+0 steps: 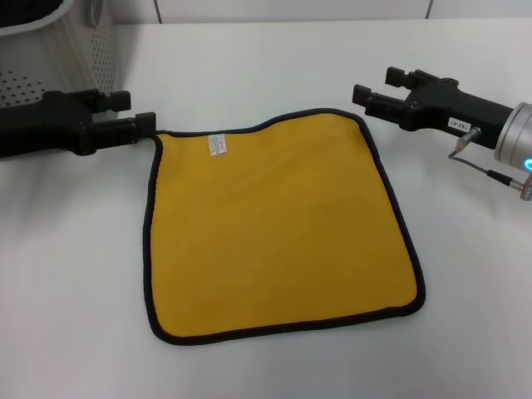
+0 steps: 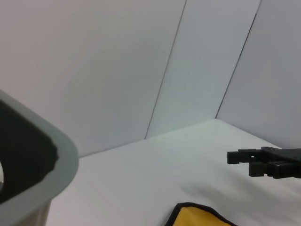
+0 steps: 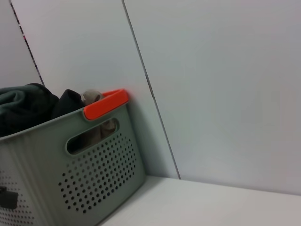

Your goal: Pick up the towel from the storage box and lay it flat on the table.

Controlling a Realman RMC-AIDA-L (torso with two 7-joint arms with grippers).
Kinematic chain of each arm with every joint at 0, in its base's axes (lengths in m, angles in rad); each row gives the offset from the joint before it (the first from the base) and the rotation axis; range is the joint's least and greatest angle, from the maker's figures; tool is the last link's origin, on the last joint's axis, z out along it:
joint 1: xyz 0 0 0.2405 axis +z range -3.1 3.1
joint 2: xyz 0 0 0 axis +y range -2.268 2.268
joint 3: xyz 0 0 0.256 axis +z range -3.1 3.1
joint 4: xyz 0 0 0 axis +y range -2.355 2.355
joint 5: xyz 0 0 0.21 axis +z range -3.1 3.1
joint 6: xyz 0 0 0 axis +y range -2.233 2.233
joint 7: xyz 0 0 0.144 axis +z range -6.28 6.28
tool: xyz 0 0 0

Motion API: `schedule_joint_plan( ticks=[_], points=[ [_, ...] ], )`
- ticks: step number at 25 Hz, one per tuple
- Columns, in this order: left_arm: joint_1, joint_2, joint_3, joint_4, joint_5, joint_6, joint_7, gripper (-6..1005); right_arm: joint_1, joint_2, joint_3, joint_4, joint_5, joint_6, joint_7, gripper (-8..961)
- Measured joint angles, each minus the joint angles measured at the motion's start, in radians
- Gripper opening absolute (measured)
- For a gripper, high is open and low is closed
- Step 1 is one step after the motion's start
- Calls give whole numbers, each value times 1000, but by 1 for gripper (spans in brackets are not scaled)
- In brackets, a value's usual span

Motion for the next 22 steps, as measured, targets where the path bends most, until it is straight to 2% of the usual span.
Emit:
schedule_joint_plan(
  ticks=[2,3,10,13,15,18,20,21,22],
  points=[
    [3,-1,-1,1,0,1,2,640,-1,0,0,-3,0,0,0,761],
    [5,-2,-1,2,-1,2,5,645,-1,0,1,-5,1,0,0,805],
    [10,-3,-2,-3,-8,6,30,667,-4,-1,1,-10,1,0,-1,850],
    [24,-4,-2,-20,-59,63,119,666,-9,-1,-7,-10,-4,-27,9,870],
    [41,-6,-2,-42,-112,156,232,666,-16,-4,-33,-7,-25,-114,38,875],
    [80,-16,0,-91,-207,349,441,665,-57,-5,-60,-37,-90,-377,23,873],
    [114,-38,3,-111,-253,435,533,665,-98,0,-61,-85,-135,-585,-37,871],
    [125,-46,5,-113,-265,456,557,665,-98,0,-61,-85,-135,-585,-37,870],
    [143,-62,11,-108,-268,474,580,665,-126,5,-62,-124,-152,-691,-59,870]
  ],
)
